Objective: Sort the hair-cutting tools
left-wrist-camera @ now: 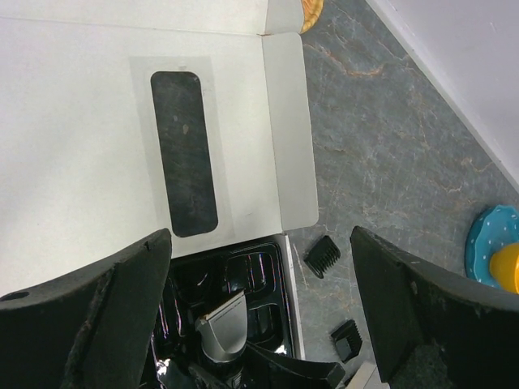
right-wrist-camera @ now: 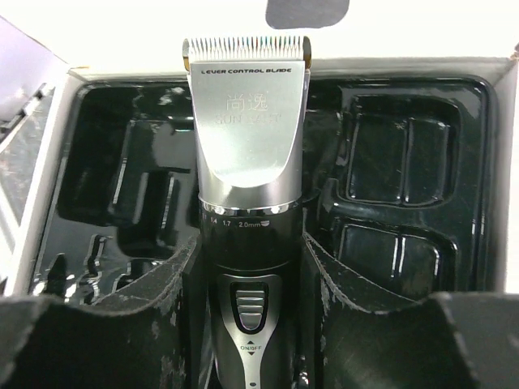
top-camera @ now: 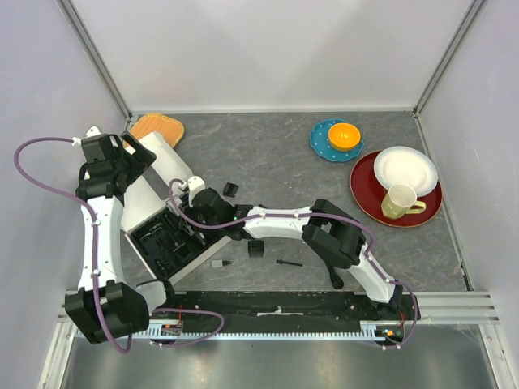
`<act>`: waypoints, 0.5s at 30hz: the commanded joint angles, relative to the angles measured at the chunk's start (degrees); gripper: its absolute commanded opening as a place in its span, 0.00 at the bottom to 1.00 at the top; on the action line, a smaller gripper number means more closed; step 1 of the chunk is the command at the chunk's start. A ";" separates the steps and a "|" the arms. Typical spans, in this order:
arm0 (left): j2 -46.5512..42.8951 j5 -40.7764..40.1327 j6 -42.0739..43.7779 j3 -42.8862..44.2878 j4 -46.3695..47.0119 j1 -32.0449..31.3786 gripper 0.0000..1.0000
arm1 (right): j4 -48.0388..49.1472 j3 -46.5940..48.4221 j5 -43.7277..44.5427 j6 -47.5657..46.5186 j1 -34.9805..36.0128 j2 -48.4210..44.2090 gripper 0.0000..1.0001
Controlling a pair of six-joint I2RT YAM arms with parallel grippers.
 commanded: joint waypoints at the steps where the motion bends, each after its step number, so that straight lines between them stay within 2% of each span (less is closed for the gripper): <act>1: -1.36 1.32 -0.68 -1.22 3.56 0.68 0.98 | 2.56 2.83 5.49 -2.80 1.11 0.31 0.20; 4: -1.36 1.76 -0.42 -1.84 3.92 0.69 0.98 | 1.33 3.36 5.94 -3.68 1.37 1.10 0.22; 11: -1.18 2.91 -0.42 -2.54 4.44 1.47 0.97 | -0.87 3.80 8.49 -4.30 2.42 2.15 0.48; 15: -1.18 3.35 -0.42 -2.72 4.45 1.74 0.97 | -1.57 4.59 9.45 -4.30 2.60 2.24 0.55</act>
